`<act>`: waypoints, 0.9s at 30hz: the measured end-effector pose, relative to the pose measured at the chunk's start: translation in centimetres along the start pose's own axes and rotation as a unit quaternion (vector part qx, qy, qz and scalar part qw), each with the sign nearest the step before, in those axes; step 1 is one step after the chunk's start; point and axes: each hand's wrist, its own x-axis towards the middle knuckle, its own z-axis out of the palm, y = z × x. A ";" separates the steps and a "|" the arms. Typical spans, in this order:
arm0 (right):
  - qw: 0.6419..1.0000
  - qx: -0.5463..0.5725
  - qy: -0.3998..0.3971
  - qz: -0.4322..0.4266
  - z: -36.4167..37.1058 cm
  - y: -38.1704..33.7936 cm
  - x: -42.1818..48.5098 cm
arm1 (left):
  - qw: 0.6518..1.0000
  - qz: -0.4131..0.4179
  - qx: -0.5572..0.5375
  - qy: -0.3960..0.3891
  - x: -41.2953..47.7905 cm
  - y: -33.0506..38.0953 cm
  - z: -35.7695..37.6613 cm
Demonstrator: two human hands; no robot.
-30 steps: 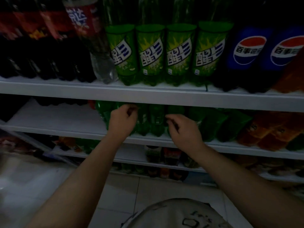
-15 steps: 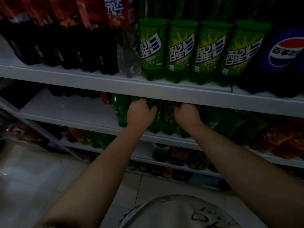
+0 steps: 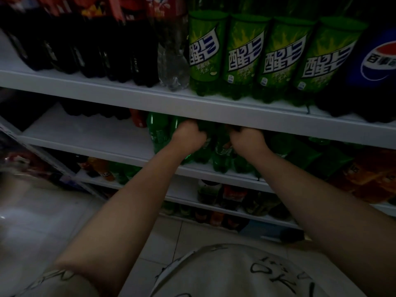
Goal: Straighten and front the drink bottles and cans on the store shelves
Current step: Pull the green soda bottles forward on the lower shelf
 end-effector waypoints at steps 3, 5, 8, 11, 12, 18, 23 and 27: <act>0.998 0.057 -0.006 0.016 0.1 -0.1 -0.1 | 0.999 0.014 -0.040 0.031 0.2 0.1 0.0; 0.996 0.084 0.001 0.022 0.1 -0.3 -0.2 | 0.999 0.008 -0.028 0.036 0.4 0.1 0.1; 0.992 0.123 0.012 0.032 0.2 -0.4 -0.4 | 0.999 -0.006 -0.037 0.019 0.8 -0.3 0.1; 0.991 0.127 0.012 0.034 0.2 -0.5 -0.4 | 0.998 -0.008 -0.066 0.017 0.8 -0.4 0.1; 0.991 0.132 0.011 0.032 0.2 -0.6 -0.4 | 0.997 -0.003 -0.075 0.017 0.7 -0.4 0.1; 0.988 0.148 0.044 0.023 0.5 -0.2 -0.4 | 0.994 0.013 -0.104 0.021 0.5 -0.1 0.2; 0.990 0.132 0.050 0.018 0.5 0.0 -0.2 | 0.993 0.023 -0.118 0.013 0.4 0.2 0.2; 0.984 0.166 0.060 0.027 0.5 0.0 -0.6 | 0.998 0.023 -0.061 0.014 0.5 0.1 0.5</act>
